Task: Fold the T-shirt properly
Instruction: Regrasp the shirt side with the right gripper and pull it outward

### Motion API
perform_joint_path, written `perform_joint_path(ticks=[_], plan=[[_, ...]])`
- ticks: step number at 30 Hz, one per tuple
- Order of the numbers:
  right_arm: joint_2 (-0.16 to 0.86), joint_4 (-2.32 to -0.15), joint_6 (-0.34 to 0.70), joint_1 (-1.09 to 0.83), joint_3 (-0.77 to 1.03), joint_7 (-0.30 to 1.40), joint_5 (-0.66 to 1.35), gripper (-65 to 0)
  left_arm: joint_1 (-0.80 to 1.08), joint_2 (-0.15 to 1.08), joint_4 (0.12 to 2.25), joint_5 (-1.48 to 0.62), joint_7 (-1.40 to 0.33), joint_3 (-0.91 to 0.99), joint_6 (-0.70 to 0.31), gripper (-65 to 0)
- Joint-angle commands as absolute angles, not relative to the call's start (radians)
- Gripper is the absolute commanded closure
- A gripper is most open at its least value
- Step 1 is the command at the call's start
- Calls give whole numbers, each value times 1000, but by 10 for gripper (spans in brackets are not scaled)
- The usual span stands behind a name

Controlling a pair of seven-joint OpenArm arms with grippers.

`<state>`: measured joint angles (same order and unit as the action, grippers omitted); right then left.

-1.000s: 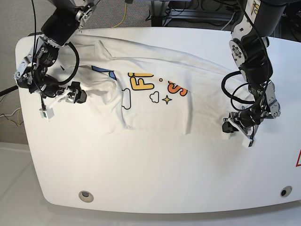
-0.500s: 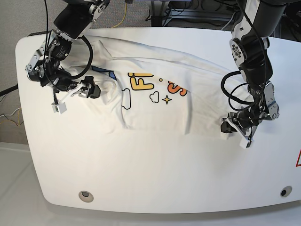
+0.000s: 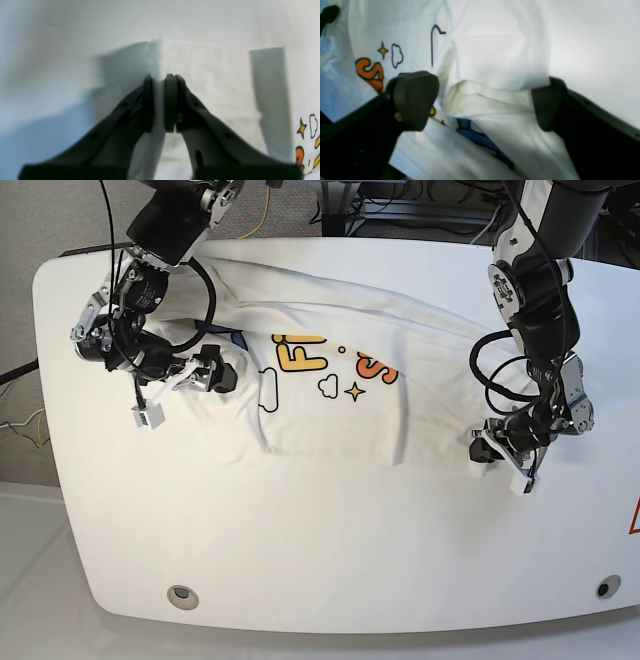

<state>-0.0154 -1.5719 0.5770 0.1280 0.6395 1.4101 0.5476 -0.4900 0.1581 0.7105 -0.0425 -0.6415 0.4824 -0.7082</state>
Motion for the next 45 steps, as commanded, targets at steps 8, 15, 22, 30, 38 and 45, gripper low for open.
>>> perform_joint_path(ticks=[8, 15, 22, 30, 38, 45], plan=[[-15, -1586, 578, 150, 601, 1368, 559, -588, -466, 156, 707, 27, -723, 475, -698, -69], [-15, -1508, 579, 153, 587, 1345, 562, -588, -464, 157, 707, 27, -723, 475, -698, -69], [-15, -1457, 579, 165, 585, 1280, 562, -588, -455, 166, 708, 25, -723, 475, -698, -69], [-10, -1420, 579, 162, 530, 1239, 561, -588, -449, 183, 708, 22, -723, 475, -698, -69], [-13, -1420, 579, 147, 483, 1228, 562, -581, -449, 185, 708, 22, -723, 475, -698, -69], [-10, -1417, 579, 143, 481, 1208, 558, -404, -449, 185, 708, 22, -723, 475, -698, -69]])
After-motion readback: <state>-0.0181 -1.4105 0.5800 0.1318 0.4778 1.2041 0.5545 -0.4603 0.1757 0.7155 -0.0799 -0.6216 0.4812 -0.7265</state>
